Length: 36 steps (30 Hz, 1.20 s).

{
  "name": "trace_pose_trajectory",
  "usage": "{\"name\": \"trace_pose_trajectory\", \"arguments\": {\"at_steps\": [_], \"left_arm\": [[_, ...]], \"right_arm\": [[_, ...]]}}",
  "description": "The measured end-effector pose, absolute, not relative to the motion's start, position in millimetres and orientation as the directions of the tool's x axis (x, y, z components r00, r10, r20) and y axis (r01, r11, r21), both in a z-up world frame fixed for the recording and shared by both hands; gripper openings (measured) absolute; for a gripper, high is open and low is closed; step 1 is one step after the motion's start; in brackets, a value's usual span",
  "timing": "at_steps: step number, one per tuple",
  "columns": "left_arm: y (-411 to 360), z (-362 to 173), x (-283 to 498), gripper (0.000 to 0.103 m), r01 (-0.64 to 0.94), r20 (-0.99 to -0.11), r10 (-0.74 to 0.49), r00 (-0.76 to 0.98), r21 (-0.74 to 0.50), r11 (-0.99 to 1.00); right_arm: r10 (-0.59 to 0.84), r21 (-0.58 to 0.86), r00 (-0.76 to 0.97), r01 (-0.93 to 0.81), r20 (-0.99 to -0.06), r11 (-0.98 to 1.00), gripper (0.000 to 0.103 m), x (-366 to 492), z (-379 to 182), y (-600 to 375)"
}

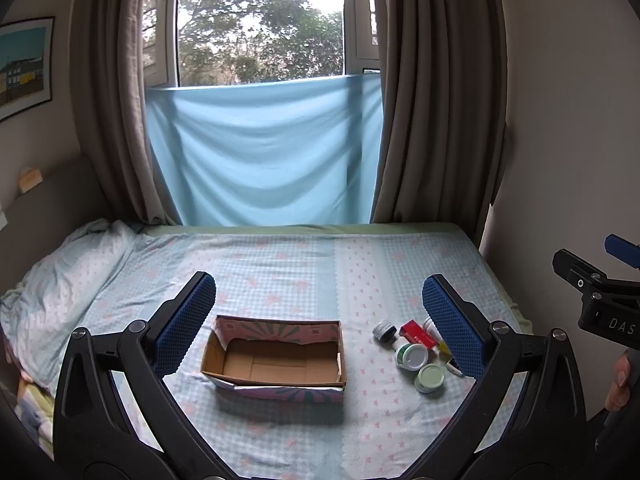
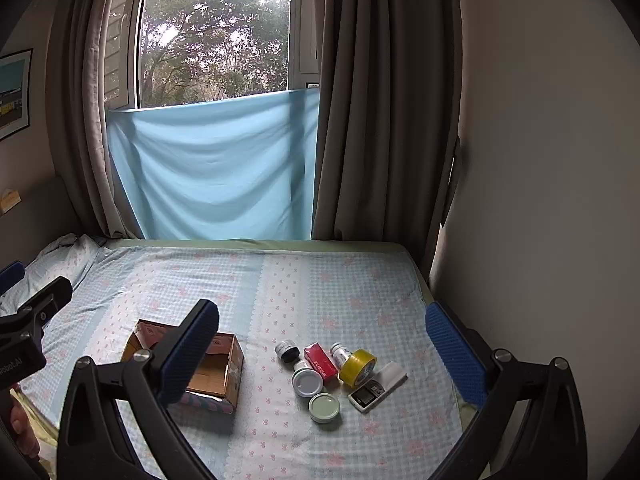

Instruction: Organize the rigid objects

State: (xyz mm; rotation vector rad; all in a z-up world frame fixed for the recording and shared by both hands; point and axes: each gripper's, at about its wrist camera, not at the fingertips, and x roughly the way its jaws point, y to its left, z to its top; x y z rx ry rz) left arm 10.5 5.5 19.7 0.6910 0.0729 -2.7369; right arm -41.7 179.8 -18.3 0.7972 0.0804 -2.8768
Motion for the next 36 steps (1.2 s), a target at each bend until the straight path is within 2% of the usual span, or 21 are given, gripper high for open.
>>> {"name": "trace_pose_trajectory", "arguments": {"at_steps": [36], "left_arm": [[8.1, 15.6, 7.5, 0.103, 0.487, -0.464, -0.460, -0.757, 0.068, -0.870]], "right_arm": [[-0.130, 0.002, -0.845, 0.151, -0.519, -0.988, 0.103, -43.3, -17.7, 177.3]]}}
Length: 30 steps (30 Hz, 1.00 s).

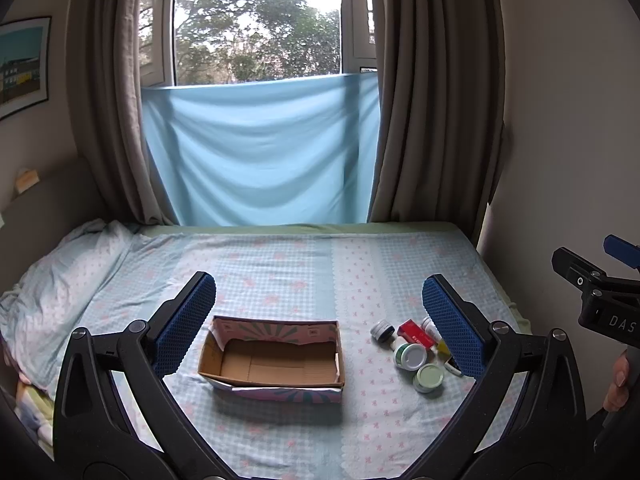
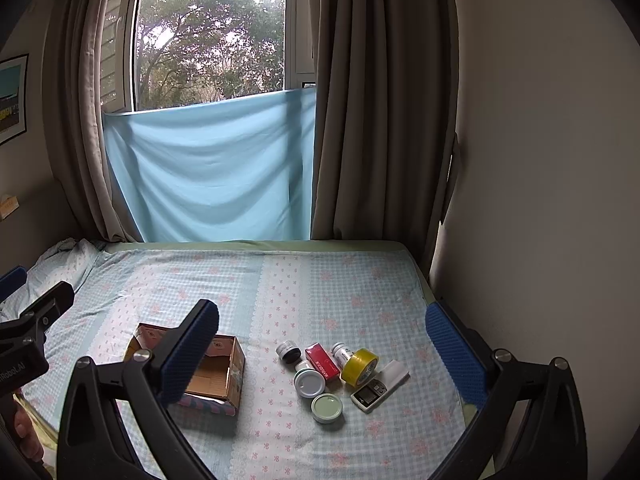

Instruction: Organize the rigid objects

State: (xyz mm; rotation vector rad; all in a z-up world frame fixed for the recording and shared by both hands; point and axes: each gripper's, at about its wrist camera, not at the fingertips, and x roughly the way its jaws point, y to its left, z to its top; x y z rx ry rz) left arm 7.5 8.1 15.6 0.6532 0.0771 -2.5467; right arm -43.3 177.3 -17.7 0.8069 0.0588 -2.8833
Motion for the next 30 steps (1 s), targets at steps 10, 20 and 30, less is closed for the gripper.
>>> {"name": "trace_pose_trajectory", "arguments": {"at_steps": [10, 20, 30], "left_arm": [[6.5, 13.6, 4.2, 0.103, 0.535, -0.466, -0.504, -0.727, 0.075, -0.841], [-4.1, -3.8, -26.6, 0.103, 0.573, -0.540, -0.512, -0.668, 0.065, -0.817], [3.5, -79.8, -111.2, 0.103, 0.547, -0.690, -0.438, -0.576, 0.073, -0.834]], "right_arm": [[-0.133, 0.004, -0.843, 0.154, -0.522, -0.988, 0.103, -45.2, -17.8, 176.6], [-0.133, 0.005, -0.819, 0.157, -0.559, -0.988, 0.103, -65.0, -26.4, 183.3], [-0.145, 0.073, -0.743, 0.128, -0.653, -0.989, 0.103, -133.3, -83.0, 239.7]]}}
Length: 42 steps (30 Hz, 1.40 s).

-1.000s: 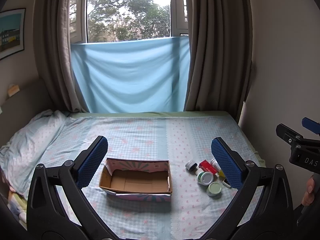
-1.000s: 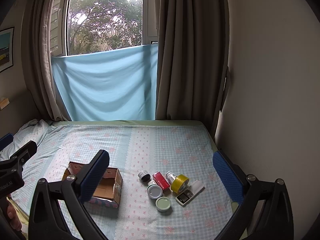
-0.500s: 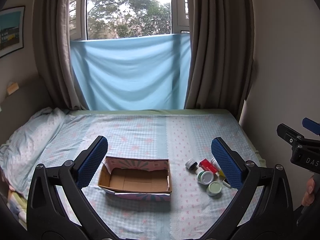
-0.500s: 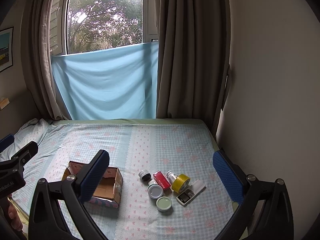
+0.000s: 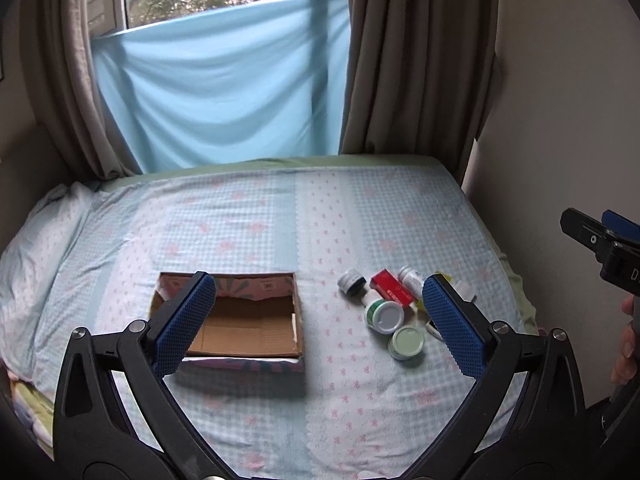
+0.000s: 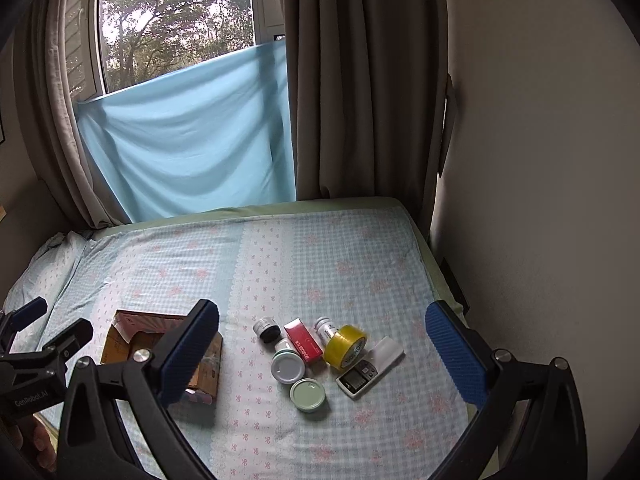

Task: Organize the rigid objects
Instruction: 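Grasp the white jar lid with the left tool while the right tool grasps the yellow tape roll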

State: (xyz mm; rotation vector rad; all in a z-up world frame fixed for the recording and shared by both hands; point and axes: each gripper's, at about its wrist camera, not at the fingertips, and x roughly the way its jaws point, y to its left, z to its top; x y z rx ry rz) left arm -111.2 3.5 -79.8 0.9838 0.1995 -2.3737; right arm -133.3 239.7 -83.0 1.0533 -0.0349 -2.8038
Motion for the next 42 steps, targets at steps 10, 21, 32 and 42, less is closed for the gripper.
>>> {"name": "trace_pose_trajectory", "arguments": {"at_steps": [10, 21, 32, 42], "left_arm": [[11.8, -204.4, -208.1, 0.103, 0.545, -0.832, -0.335, -0.441, 0.049, -0.837], [-3.9, -331.5, -272.3, 0.103, 0.640, -0.916, -0.267, -0.299, 0.014, -0.768], [-19.6, -439.2, -300.0, 0.103, 0.722, -0.945, -0.264, -0.191, 0.047, -0.690], [-31.1, -465.6, -305.1, 0.100, 0.757, -0.947, -0.271, -0.174, 0.048, -0.652]], "right_arm": [[-0.216, 0.022, -0.642, 0.295, -0.736, -0.955, 0.103, -229.3, -196.0, 273.3], [-0.311, 0.077, -0.430, 0.481, -0.847, -0.873, 0.103, -308.3, -308.4, 274.4], [-0.385, 0.182, -0.184, 0.649, -0.905, -0.739, 0.103, -348.8, -416.6, 272.9], [-0.406, 0.228, -0.079, 0.724, -0.910, -0.651, 0.103, -350.8, -466.3, 260.2]]}}
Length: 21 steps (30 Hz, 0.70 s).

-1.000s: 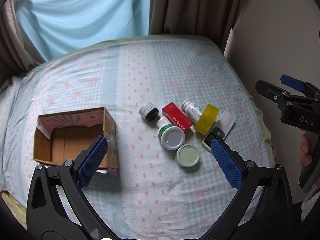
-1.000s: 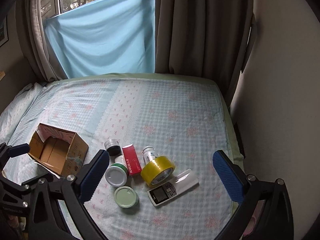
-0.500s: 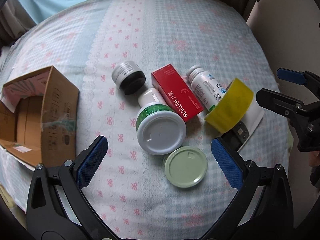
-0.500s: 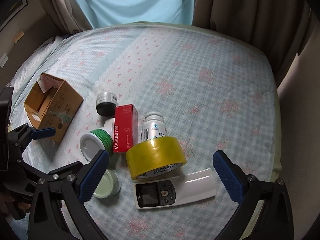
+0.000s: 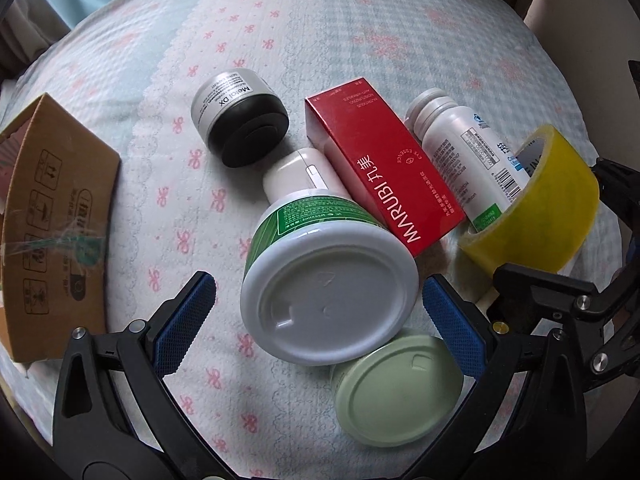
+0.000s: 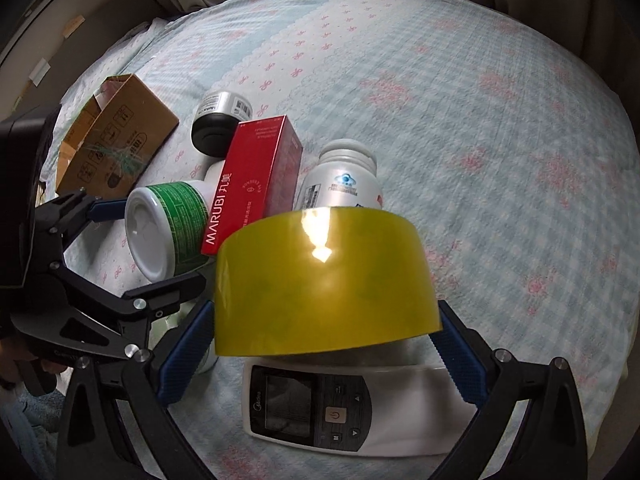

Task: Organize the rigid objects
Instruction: 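Grasp the white jar lid with the left tool while the right tool grasps the yellow tape roll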

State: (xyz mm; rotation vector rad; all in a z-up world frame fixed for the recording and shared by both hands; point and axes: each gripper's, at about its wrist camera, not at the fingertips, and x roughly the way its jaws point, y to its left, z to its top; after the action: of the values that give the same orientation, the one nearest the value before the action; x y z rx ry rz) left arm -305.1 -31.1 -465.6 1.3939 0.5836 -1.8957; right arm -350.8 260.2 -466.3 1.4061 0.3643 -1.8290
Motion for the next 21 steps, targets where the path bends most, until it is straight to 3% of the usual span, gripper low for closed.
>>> {"name": "trace_pose_trajectory", "arguments": {"at_steps": [4, 5, 21], "left_arm": [[-35.5, -469.1, -306.9, 0.083, 0.761, -0.950, -0.266, -0.164, 0.050, -0.646], [-36.8, -469.0, -307.1, 0.076, 0.761, -0.951, -0.255, -0.175, 0.034, -0.648], [-40.0, -459.8, -299.6, 0.072, 0.795, -0.946, -0.252, -0.202, -0.008, -0.606]], "right_arm": [[-0.395, 0.214, -0.089, 0.723, -0.914, -0.657, 0.103, -351.4, -472.7, 257.4], [-0.395, 0.211, -0.092, 0.725, -0.914, -0.655, 0.098, -351.0, -473.1, 256.7], [-0.367, 0.181, -0.136, 0.683, -0.920, -0.708, 0.097, -341.4, -465.5, 250.6]]}}
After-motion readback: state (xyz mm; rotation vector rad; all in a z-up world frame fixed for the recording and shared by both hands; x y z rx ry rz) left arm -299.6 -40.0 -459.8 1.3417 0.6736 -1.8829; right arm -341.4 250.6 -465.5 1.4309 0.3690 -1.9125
